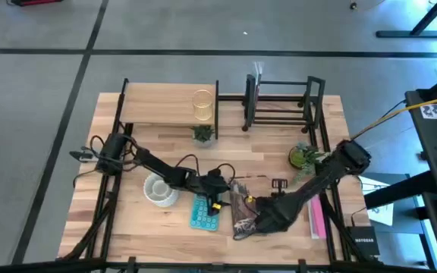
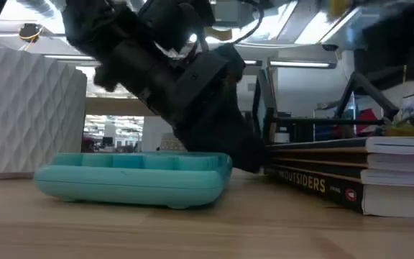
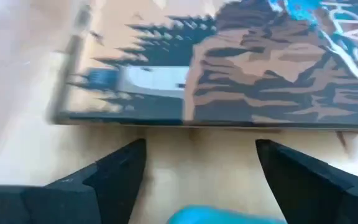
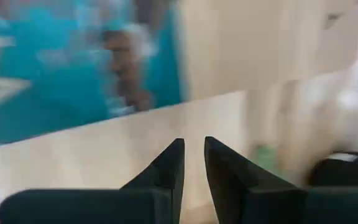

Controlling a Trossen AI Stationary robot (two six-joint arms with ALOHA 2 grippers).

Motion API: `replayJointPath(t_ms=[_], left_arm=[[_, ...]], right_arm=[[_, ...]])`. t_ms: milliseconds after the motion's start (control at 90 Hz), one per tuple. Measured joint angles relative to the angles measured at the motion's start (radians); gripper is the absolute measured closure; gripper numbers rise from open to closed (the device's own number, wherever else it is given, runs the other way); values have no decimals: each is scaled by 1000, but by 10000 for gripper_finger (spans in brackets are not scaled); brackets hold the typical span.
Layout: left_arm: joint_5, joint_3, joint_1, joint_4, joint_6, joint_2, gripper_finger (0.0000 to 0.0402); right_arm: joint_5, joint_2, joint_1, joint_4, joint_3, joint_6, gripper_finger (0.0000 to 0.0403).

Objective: Stock shelves
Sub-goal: Put the brown book on the book shelf

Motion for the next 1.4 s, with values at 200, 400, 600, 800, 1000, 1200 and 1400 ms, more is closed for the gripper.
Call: replayJointPath(t_ms=[200,400,600,800,1000,1200,1400], left_arm=[[-81,0,4,-115,60,-94,107],[-51,0,15,-128,74,-98,107],[-52,0,24,-91,102,-97,107],[-11,-1,66,-48,131,-96,107],[96,-1,114,17,130,-96,107],[192,-1,129,69,149,-84,107],[210,-1,105,70,152,-73,107]], right_arm=[[39,-6,163,251,-1,239,354],[455,-6,253,745,-1,53,353],[588,53,238,902,0,-256,295],[488,135,169,877,-2,-467,187],[605,189,155,761,-2,-607,153],[607,202,163,659,-1,-542,189],[511,196,210,554,27,-303,250]])
